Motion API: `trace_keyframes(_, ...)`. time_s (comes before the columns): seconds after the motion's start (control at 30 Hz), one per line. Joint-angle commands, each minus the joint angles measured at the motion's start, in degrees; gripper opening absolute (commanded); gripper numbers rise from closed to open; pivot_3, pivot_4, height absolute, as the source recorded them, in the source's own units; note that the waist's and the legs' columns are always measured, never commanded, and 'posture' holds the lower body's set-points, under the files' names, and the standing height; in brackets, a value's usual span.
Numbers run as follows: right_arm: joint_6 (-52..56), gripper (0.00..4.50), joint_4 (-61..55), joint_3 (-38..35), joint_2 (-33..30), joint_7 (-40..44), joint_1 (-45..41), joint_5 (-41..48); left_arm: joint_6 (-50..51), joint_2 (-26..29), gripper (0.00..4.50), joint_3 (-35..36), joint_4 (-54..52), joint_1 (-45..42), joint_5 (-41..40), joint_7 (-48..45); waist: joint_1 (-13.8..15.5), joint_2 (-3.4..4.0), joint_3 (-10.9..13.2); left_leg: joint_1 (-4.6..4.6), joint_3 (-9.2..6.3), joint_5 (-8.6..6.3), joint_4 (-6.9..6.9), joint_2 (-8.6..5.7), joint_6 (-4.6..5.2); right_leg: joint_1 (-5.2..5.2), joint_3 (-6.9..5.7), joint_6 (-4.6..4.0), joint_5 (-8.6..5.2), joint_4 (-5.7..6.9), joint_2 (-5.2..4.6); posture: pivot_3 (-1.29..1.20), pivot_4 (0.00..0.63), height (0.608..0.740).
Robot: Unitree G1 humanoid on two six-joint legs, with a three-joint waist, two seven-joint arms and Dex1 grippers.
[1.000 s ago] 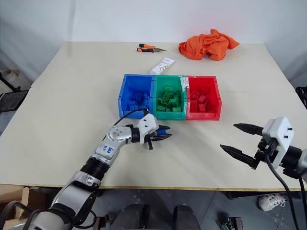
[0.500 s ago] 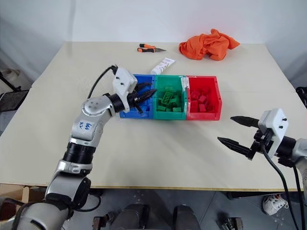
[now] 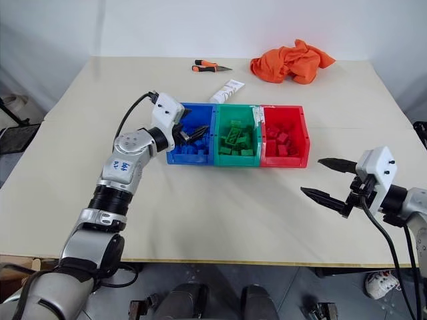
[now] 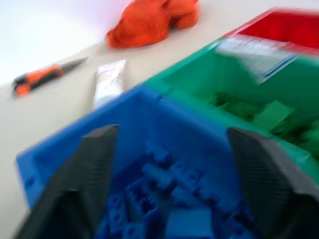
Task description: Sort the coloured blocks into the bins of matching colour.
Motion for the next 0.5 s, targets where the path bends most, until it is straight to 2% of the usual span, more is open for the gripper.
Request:
trace_keyframes(0.03,-1.80,4.50,1.78,1.16,-0.23,1.04,-2.93,-0.46,1.59,2.47,3.70,2.02,-8.60,1.82,-4.48,-5.13,-0.27,0.00,0.00,0.00,0.00,0.00,0.00,0.01,0.00,0.00,0.00,0.00,0.00,0.00,0.01,0.00,0.150,0.740)
trace_keyframes(0.13,-2.86,4.50,4.34,2.92,-0.18,1.92,-5.65,-1.10,6.05,5.10,3.70,2.57,-17.36,6.96,-11.65,-13.81,-0.47,0.04,-0.02,0.07,0.03,0.01,-0.02,0.03,-0.03,0.00,0.03,0.00,0.00,0.00,0.02,0.00,0.150,0.740)
trace_keyframes(0.23,-4.10,4.50,7.17,4.65,-0.12,3.09,-8.22,-1.96,9.07,10.52,3.70,2.54,-25.82,15.14,-17.16,-22.74,-1.00,0.05,-0.03,0.07,0.01,0.01,-0.04,0.04,-0.04,0.01,0.04,-0.01,0.00,0.03,0.02,0.00,0.150,0.740)
trace_keyframes(0.3,-5.01,4.50,9.16,5.48,-0.59,4.48,-9.62,-2.53,11.59,16.22,3.70,4.23,-29.66,21.91,-20.36,-28.35,-1.24,0.04,-0.02,0.08,-0.04,0.01,-0.06,0.04,-0.03,0.02,0.03,-0.01,0.00,-0.01,0.00,0.00,0.150,0.740)
trace_keyframes(0.37,-5.79,4.50,10.92,5.91,-1.27,5.94,-10.40,-3.08,12.62,20.08,3.70,5.71,-30.22,25.74,-21.62,-30.75,-1.44,0.05,-0.02,0.07,-0.06,0.01,-0.07,0.05,-0.03,0.02,0.04,-0.03,-0.01,-0.10,-0.01,0.00,0.150,0.740)
trace_keyframes(0.5,-8.05,4.50,15.53,6.15,-3.66,9.72,-10.59,-5.12,6.58,27.07,3.70,8.27,-24.42,30.79,-18.79,-34.35,-1.09,0.06,-0.02,0.10,-0.13,0.02,-0.05,0.03,-0.03,0.10,0.03,-0.04,-0.02,-0.24,-0.07,0.00,0.150,0.740)
